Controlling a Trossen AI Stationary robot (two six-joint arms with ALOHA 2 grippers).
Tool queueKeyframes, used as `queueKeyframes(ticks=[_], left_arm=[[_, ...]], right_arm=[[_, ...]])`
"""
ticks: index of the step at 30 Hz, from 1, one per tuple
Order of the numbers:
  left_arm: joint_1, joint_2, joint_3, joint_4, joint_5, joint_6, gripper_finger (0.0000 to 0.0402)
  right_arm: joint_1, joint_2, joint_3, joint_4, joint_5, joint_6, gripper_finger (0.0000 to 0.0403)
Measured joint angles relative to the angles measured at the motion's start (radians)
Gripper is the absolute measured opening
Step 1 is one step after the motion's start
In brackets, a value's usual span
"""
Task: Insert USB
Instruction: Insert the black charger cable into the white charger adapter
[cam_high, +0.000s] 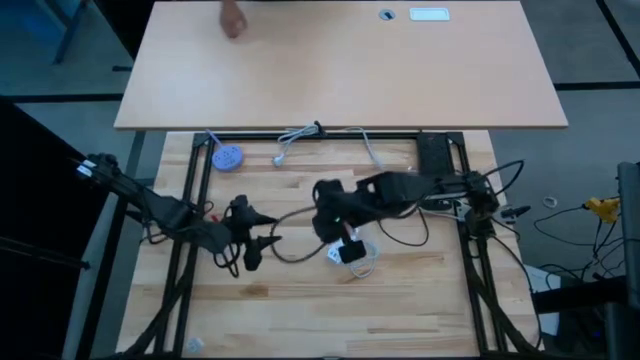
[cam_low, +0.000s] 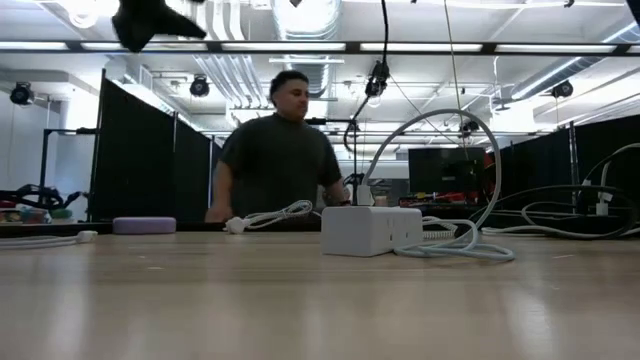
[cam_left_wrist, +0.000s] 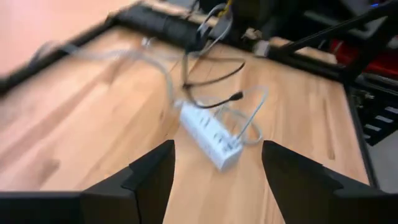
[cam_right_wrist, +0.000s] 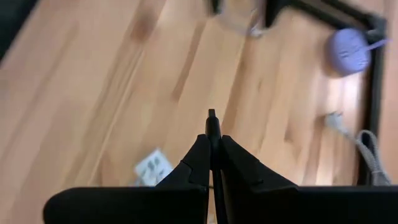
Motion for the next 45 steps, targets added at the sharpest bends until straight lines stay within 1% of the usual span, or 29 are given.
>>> queueKeyframes(ticks=[5, 9, 11, 20, 22, 26, 28, 31, 34, 35, 37, 39, 41, 43, 45], left_arm=[[0.0, 0.002, -0.063, -0.008, 0.024, -0.139, 0.0215], [-0.001, 0.019, -0.081, -0.002, 0.041, -0.196, 0.0202], [-0.001, 0.026, -0.082, 0.017, 0.056, -0.199, 0.0197], [-0.002, 0.06, -0.082, 0.106, 0.06, -0.145, 0.0177], [-0.002, 0.066, -0.082, 0.115, 0.059, -0.138, 0.0173], [-0.001, 0.072, -0.082, 0.113, 0.067, -0.138, 0.0166], [0.0, 0.072, -0.082, 0.121, 0.109, -0.138, 0.0163], [-0.003, 0.073, -0.082, 0.176, 0.226, -0.131, 0.0156], [-0.02, 0.1, -0.039, 0.175, 0.331, -0.133, 0.0148], [-0.031, 0.116, -0.016, 0.15, 0.364, -0.126, 0.0144], [-0.059, 0.158, 0.045, 0.044, 0.422, -0.11, 0.0138], [-0.095, 0.213, 0.122, -0.097, 0.465, -0.097, 0.0133], [-0.139, 0.276, 0.196, -0.235, 0.53, -0.067, 0.0129], [-0.187, 0.339, 0.267, -0.331, 0.601, -0.041, 0.0128], [-0.241, 0.396, 0.328, -0.422, 0.65, -0.028, 0.0128]], right_arm=[[0.017, 0.051, 0.0, -0.102, 0.0, -0.091, 0.0], [0.025, 0.085, -0.001, -0.151, 0.0, -0.112, 0.0], [0.031, 0.087, -0.001, -0.15, 0.002, -0.108, 0.0], [0.059, 0.087, -0.001, -0.15, 0.006, -0.082, 0.0], [0.06, 0.083, -0.001, -0.153, 0.04, -0.079, 0.0], [0.058, 0.031, -0.001, -0.155, 0.18, -0.094, 0.0], [0.051, -0.002, 0.001, -0.151, 0.21, -0.084, 0.0], [0.037, -0.039, 0.001, -0.147, 0.21, -0.021, 0.0], [0.026, -0.065, 0.001, -0.143, 0.211, 0.048, 0.0], [0.024, -0.072, 0.001, -0.143, 0.211, 0.066, 0.0], [0.023, -0.082, 0.001, -0.143, 0.213, 0.095, 0.0], [0.025, -0.083, 0.001, -0.144, 0.211, 0.114, 0.0], [0.028, -0.083, 0.001, -0.15, 0.209, 0.133, 0.0], [0.032, -0.083, 0.001, -0.167, 0.209, 0.157, 0.0], [0.038, -0.083, 0.001, -0.186, 0.209, 0.179, 0.0]])
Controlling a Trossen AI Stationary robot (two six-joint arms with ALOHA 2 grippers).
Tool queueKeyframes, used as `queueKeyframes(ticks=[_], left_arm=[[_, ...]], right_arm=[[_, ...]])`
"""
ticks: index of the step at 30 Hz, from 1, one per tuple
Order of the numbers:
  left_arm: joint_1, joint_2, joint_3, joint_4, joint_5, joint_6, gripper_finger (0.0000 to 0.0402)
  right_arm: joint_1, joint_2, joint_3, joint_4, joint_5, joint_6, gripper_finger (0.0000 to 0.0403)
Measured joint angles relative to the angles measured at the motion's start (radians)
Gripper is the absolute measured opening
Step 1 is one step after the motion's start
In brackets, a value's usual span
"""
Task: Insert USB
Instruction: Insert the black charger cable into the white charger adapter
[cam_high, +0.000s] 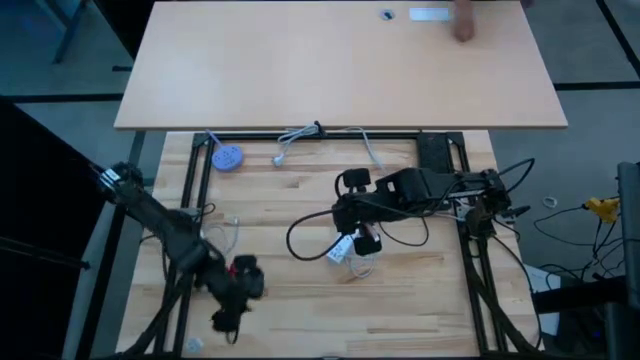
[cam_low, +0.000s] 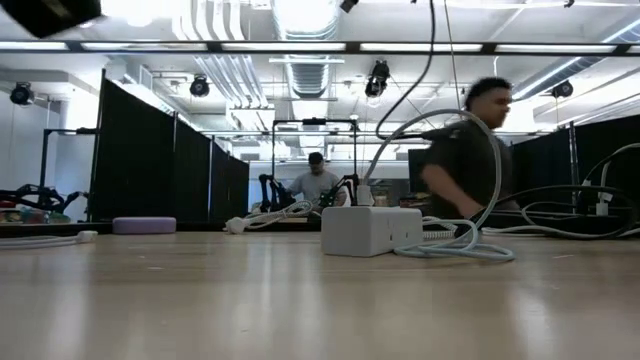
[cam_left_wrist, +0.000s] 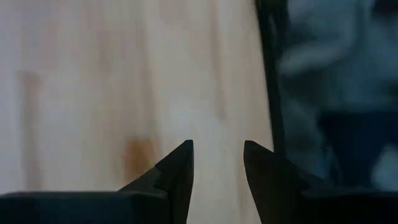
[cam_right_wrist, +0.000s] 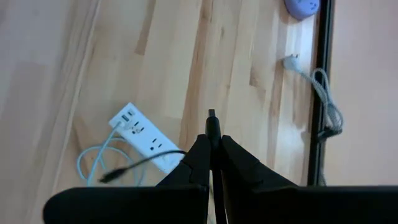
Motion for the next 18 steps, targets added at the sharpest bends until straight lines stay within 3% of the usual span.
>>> queueKeyframes(ticks=[5, 10, 18], left_arm=[[-0.116, 0.127, 0.117, -0.205, 0.05, -0.051, 0.014], [-0.18, 0.2, 0.165, -0.237, 0.097, -0.346, 0.016], [-0.206, 0.26, 0.16, -0.201, 0.427, -0.88, 0.0198]], right_arm=[[0.027, 0.0, 0.0, -0.051, -0.003, 0.036, 0.0], [0.052, 0.0, 0.0, -0.058, -0.013, 0.08, 0.0], [0.094, 0.0, 0.0, -0.055, -0.089, 0.2, 0.0]])
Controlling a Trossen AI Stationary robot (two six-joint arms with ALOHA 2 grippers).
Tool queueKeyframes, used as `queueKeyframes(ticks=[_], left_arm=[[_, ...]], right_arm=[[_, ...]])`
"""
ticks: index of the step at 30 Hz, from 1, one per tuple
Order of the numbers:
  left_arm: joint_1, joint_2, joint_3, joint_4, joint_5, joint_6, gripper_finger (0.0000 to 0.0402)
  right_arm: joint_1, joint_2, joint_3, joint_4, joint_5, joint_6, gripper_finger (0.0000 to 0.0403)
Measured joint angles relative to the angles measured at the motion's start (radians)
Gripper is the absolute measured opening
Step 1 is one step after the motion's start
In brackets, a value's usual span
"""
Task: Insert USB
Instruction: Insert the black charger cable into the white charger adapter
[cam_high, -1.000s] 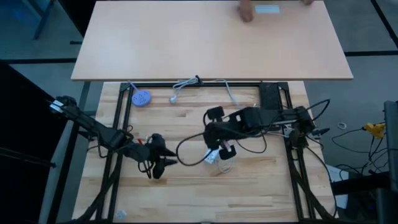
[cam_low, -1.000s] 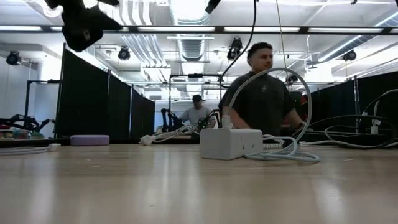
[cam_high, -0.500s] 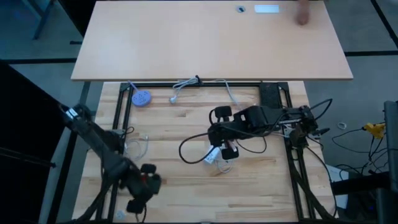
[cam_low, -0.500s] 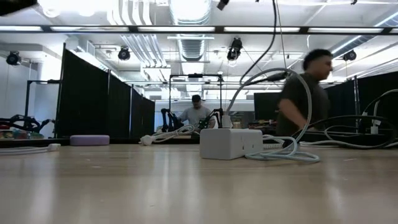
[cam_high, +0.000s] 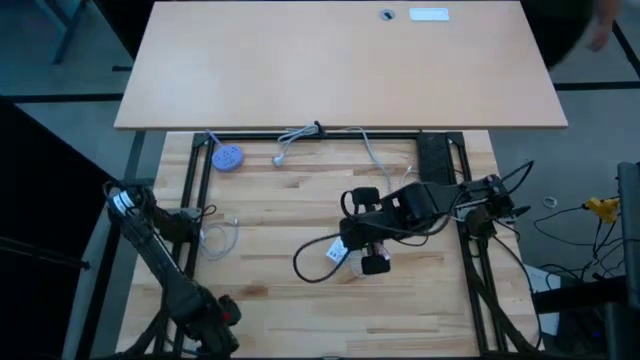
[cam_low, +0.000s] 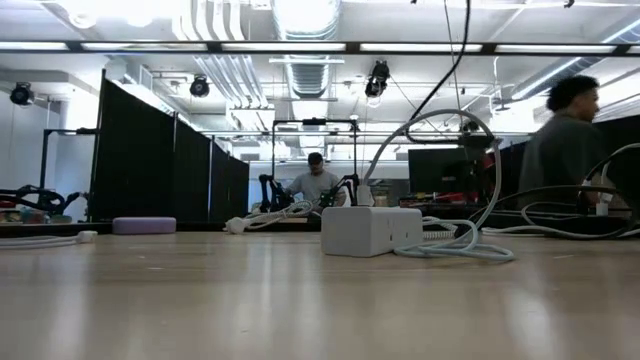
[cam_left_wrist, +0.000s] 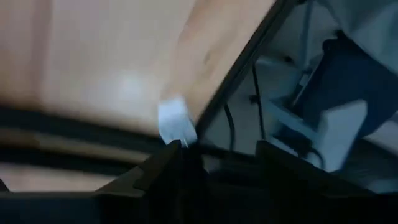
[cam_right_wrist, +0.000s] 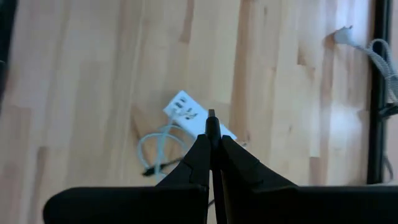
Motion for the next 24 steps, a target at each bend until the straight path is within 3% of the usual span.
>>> queueKeyframes(ticks=[3, 6, 13, 20, 24], left_arm=[[0.0, 0.024, -0.001, 0.023, 0.086, -0.15, 0.0208], [-0.002, 0.049, -0.009, 0.038, 0.105, -0.218, 0.0216], [-0.002, 0.102, -0.147, 0.106, 0.263, -0.197, 0.0244], [0.001, 0.102, -0.278, 0.401, 0.294, -0.265, 0.0274], [0.0, 0.102, -0.33, 0.435, 0.346, -0.303, 0.0275]], right_arm=[[0.017, 0.0, 0.0, 0.003, -0.001, -0.007, 0.0], [0.022, 0.0, 0.0, 0.008, -0.001, -0.01, 0.0], [0.025, 0.0, 0.0, 0.007, -0.036, 0.005, 0.0005], [0.054, 0.0, 0.0, 0.006, -0.05, 0.047, 0.0007], [0.059, 0.0, 0.0, 0.007, -0.049, 0.065, 0.0007]])
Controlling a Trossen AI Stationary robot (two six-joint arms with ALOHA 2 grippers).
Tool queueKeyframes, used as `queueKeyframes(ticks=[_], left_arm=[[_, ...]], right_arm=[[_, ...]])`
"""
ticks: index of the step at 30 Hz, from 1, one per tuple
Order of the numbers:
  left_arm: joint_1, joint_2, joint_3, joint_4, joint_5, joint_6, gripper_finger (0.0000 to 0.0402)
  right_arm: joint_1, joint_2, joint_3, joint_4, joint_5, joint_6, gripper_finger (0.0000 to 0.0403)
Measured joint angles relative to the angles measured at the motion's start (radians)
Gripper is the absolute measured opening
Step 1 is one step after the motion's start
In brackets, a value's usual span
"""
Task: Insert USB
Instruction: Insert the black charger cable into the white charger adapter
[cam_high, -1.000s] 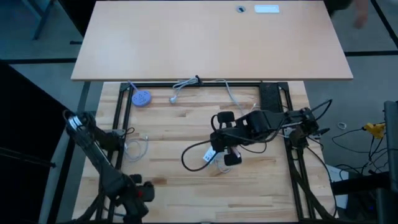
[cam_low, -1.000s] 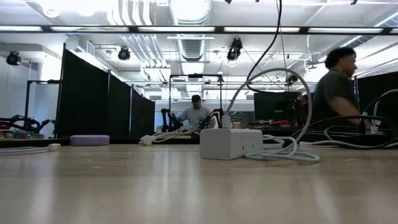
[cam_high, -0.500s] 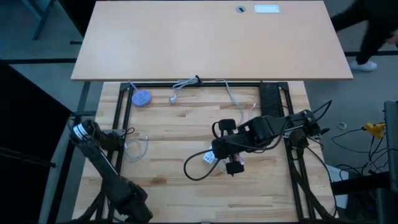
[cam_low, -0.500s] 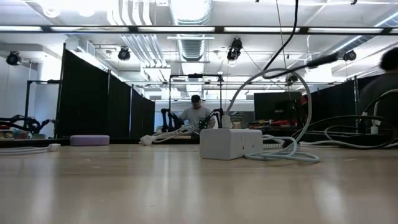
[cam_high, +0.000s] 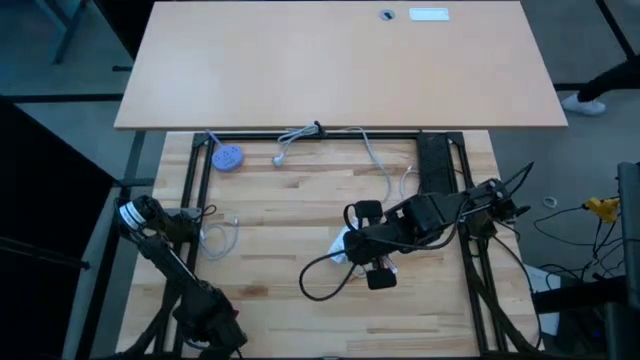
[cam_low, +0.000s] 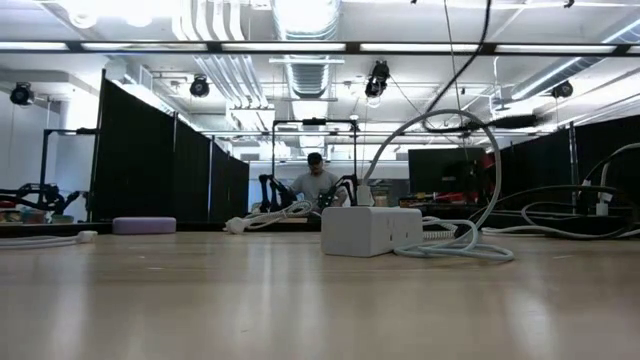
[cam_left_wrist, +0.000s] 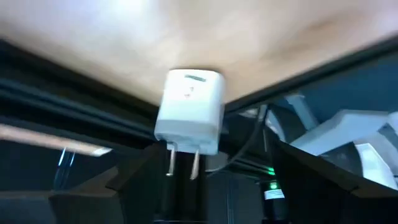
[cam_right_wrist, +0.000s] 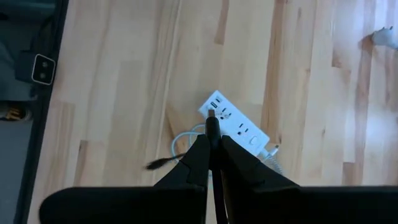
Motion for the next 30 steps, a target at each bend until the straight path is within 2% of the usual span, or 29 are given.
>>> queueKeyframes(ticks=[16, 25, 30], left_arm=[[-0.001, -0.002, -0.004, 0.011, 0.038, -0.013, 0.0275], [-0.001, 0.004, -0.017, 0.013, 0.038, -0.093, 0.0275], [-0.001, 0.007, -0.06, 0.088, 0.032, -0.126, 0.0275]], right_arm=[[-0.017, 0.0, 0.0, 0.025, 0.008, -0.018, 0.0008], [-0.036, 0.0, 0.0, 0.039, 0.007, -0.049, 0.0008], [-0.038, 0.0, 0.0, 0.043, 0.007, -0.057, 0.0008]])
